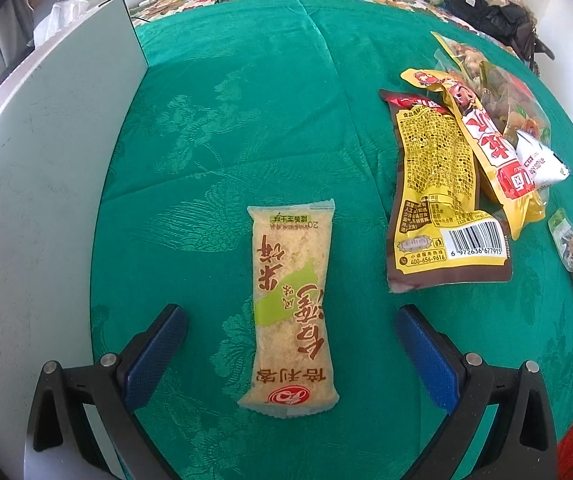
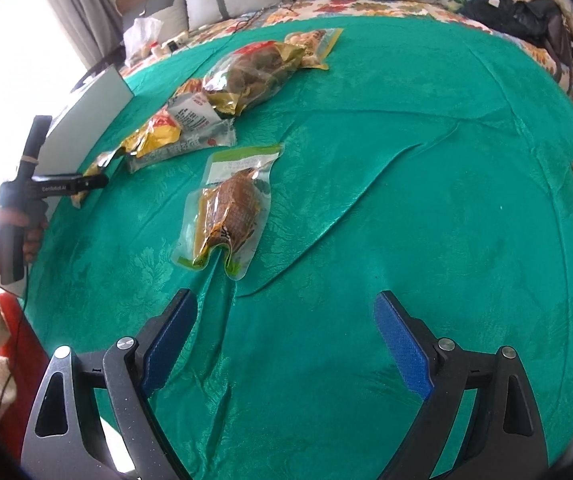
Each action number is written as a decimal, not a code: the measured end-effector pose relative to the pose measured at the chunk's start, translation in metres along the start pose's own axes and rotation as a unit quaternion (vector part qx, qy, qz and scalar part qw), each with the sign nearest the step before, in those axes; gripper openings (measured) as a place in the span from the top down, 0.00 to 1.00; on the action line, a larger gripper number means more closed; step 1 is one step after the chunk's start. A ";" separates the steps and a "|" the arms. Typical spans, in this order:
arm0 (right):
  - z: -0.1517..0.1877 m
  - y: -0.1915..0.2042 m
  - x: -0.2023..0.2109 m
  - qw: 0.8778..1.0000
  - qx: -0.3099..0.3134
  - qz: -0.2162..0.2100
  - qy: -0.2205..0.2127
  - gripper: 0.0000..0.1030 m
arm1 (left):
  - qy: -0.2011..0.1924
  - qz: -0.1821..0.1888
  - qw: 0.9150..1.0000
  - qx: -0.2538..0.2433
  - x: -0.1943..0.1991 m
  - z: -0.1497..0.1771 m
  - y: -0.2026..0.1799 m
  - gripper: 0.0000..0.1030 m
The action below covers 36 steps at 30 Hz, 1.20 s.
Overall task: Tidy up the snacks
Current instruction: 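Drop the rice-cake bar into the box with the left tool while the right tool drops the bread bag in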
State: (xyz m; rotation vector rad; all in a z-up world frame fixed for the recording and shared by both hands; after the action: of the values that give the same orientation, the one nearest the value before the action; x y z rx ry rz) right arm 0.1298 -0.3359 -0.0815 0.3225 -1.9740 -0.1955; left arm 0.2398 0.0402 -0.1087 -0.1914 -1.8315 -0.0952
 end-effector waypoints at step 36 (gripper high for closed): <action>-0.118 0.423 0.008 0.954 0.191 -0.222 0.061 0.67 | -0.197 -0.008 0.963 0.183 0.232 0.134 0.206 0.77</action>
State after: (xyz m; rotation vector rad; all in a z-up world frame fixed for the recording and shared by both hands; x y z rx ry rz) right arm 0.1768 0.0642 0.0932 1.0082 -1.7862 -0.0740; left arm 0.0904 0.2833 0.0722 0.0724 -2.2080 0.2903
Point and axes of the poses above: each gripper's, at about its wrist camera, not at the fingertips, and x roughly against the way its jaws point, y to its left, z to its underside, the point moved 1 cm from there along -x, roughly the way its jaws point, and after that the axes turned 4 degrees about y, right-handed, at the moved point
